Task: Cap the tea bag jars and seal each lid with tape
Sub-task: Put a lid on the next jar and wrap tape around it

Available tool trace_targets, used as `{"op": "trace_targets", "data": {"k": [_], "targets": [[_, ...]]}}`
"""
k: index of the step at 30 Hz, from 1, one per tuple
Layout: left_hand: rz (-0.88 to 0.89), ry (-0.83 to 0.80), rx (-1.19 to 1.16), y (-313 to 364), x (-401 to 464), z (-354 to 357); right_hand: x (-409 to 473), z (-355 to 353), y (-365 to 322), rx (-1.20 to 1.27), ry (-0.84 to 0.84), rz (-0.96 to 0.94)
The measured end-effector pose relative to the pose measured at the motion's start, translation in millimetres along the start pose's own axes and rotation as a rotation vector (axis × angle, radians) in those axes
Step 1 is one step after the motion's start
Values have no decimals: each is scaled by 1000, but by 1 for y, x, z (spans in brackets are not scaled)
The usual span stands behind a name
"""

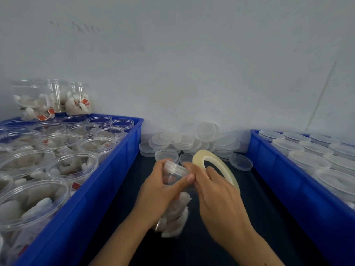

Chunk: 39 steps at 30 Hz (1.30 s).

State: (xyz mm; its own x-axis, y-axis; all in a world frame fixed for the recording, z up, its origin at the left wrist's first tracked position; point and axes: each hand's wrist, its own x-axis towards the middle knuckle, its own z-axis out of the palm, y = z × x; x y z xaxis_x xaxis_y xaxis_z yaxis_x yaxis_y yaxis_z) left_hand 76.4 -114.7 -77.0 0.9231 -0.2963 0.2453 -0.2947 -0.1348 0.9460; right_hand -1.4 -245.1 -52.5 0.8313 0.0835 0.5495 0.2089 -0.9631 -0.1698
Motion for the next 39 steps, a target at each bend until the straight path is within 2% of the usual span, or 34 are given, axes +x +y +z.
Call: {"op": "trace_targets", "data": {"k": [7,11,24,28,32,35,39], "targets": [[1,7,-76,0,1,-3,-3,8,-1,201,18,50],[1,3,-104,-2,-1,-1,-1,-3,0,86,-9,105],[16,-23,-141,-5,1,-5,-4,-47,6,-99,-357,253],[12,-24,-142,-4,2,-6,-1,-42,21,-172,-358,286],[-8,-48,-148,-4,3,-11,2,-29,31,-51,-389,311],[-9,-56,-186,-3,3,-15,1,-19,36,47,-339,287],[-65,-95,-276,-2,0,-13,3,-11,36,29,-314,245]]}}
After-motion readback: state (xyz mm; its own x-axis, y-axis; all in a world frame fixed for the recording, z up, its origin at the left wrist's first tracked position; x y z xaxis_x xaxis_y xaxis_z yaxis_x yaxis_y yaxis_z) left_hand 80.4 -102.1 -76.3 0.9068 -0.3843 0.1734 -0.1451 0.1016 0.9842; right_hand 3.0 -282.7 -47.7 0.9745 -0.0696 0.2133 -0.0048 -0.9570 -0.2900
